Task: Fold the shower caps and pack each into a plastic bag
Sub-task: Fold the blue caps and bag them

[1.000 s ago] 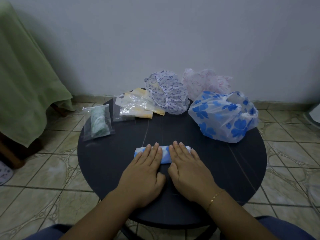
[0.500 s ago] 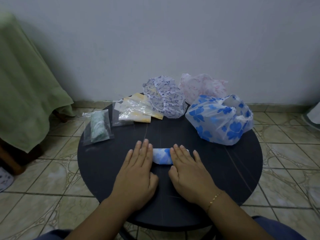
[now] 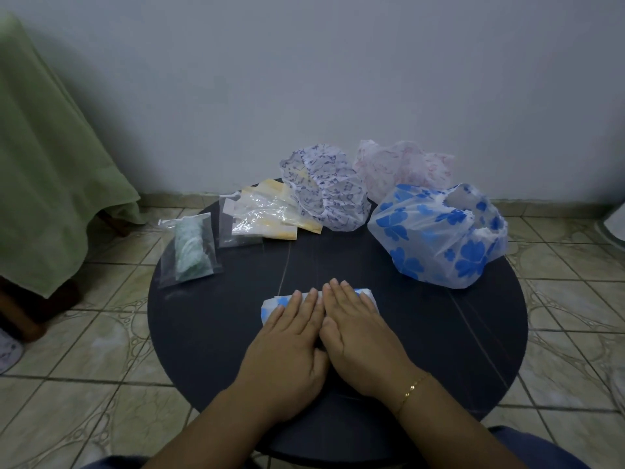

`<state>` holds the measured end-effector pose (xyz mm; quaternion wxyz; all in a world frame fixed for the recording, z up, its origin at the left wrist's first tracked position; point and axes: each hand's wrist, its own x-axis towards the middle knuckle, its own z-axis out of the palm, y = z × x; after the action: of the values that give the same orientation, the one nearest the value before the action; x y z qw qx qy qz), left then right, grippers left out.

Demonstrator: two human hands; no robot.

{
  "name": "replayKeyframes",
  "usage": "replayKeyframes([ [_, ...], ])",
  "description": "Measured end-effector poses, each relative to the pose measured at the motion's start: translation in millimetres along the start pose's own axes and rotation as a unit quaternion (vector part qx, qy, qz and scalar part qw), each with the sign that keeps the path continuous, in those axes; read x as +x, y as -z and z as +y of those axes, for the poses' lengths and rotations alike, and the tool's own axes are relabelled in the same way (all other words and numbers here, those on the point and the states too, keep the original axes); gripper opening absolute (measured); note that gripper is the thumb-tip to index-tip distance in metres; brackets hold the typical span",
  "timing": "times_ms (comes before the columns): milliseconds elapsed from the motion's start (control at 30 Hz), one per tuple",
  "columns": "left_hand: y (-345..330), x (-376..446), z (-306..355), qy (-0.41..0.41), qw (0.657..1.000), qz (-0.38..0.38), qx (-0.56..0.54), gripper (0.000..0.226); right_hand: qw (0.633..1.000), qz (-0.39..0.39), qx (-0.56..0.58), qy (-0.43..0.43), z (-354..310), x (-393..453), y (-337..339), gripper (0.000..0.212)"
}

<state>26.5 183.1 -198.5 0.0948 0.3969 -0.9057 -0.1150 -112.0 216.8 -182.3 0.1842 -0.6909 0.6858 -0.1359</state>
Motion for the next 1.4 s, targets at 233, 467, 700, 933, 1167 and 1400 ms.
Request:
replayKeyframes([
  [233, -2.7, -0.5, 2.6, 0.049, 0.999, -0.011, 0.018, 0.077, 0.999, -0.018, -0.021, -0.015, 3.3, -0.5, 3.6, 0.055],
  [467, -3.3, 2.5, -1.0, 0.110, 0.994, 0.009, 0.017, 0.098, 0.995, 0.049, -0.068, -0.056, 5.8, -10.8, 11.1, 0.058],
  [700, -1.9, 3.0, 3.3, 0.174, 0.981, 0.083, -0.003, 0.110, 0.985, 0.120, 0.054, -0.115, 5.1, -19.6, 11.5, 0.049],
  [933, 11.5, 5.3, 15.8, 0.197, 0.974, 0.076, -0.081, 0.030, 0.973, 0.115, 0.133, -0.148, 1.2, -14.8, 6.5, 0.026],
  [1167, 26.2, 14.3, 26.0, 0.244, 0.773, 0.117, -0.574, 0.031, 0.859, 0.137, 0.481, -0.110, -7.3, -12.4, 10.2, 0.029],
  [1400, 34.7, 14.6, 20.3, 0.227, 0.687, 0.118, -0.680, 0.029, 0.797, 0.118, 0.589, -0.066, -9.6, -8.3, 10.1, 0.033],
])
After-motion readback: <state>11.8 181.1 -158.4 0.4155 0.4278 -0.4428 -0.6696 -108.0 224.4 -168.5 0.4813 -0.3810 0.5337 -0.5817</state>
